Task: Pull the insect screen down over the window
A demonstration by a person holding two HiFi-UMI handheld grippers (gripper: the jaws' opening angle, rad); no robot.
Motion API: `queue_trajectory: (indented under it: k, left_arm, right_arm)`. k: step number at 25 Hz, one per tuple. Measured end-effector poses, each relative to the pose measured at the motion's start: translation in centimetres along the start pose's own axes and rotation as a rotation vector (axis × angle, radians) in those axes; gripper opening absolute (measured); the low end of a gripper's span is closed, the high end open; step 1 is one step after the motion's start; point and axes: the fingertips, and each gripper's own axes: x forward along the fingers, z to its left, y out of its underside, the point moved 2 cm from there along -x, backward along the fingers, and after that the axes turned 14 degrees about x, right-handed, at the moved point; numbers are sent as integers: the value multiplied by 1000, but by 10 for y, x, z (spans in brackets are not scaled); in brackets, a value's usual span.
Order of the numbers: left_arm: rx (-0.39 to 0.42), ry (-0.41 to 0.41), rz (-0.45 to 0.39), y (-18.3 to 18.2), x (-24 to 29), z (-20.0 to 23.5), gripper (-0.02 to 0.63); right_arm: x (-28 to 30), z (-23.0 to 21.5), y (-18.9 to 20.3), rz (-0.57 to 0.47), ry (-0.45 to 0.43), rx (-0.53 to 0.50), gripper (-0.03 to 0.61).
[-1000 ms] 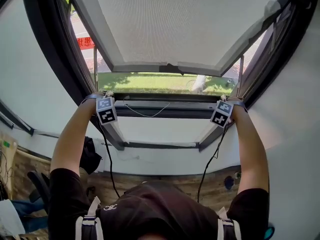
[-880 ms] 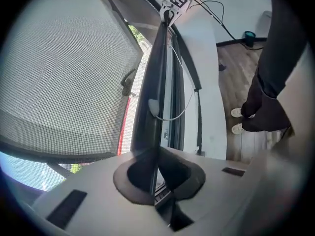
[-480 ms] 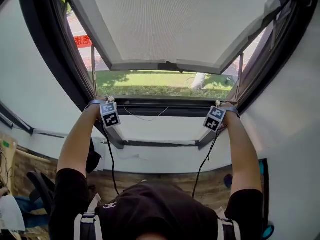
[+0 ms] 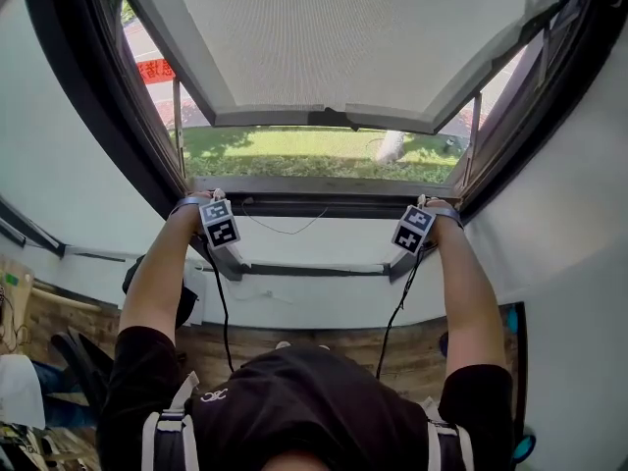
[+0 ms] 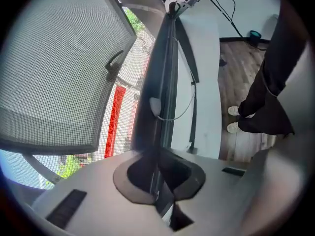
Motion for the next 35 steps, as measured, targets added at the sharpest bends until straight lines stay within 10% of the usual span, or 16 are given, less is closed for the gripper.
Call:
queue_trajectory:
  k: [11, 23, 27, 35]
  left_arm:
    - [11, 32, 27, -4, 30, -22, 29]
    - [6, -81, 51, -3, 36, -19, 29]
    - [-15, -117, 73, -4, 37, -20, 31]
    - [-43, -163, 79, -4, 36, -16, 49]
  right_arm:
    - [27, 26, 5, 22, -5, -10, 29]
    - [37, 28, 7, -51, 199, 30, 31]
    - [38, 47, 11, -7, 81, 55, 198]
    - [37, 49, 12, 11, 94, 64, 267]
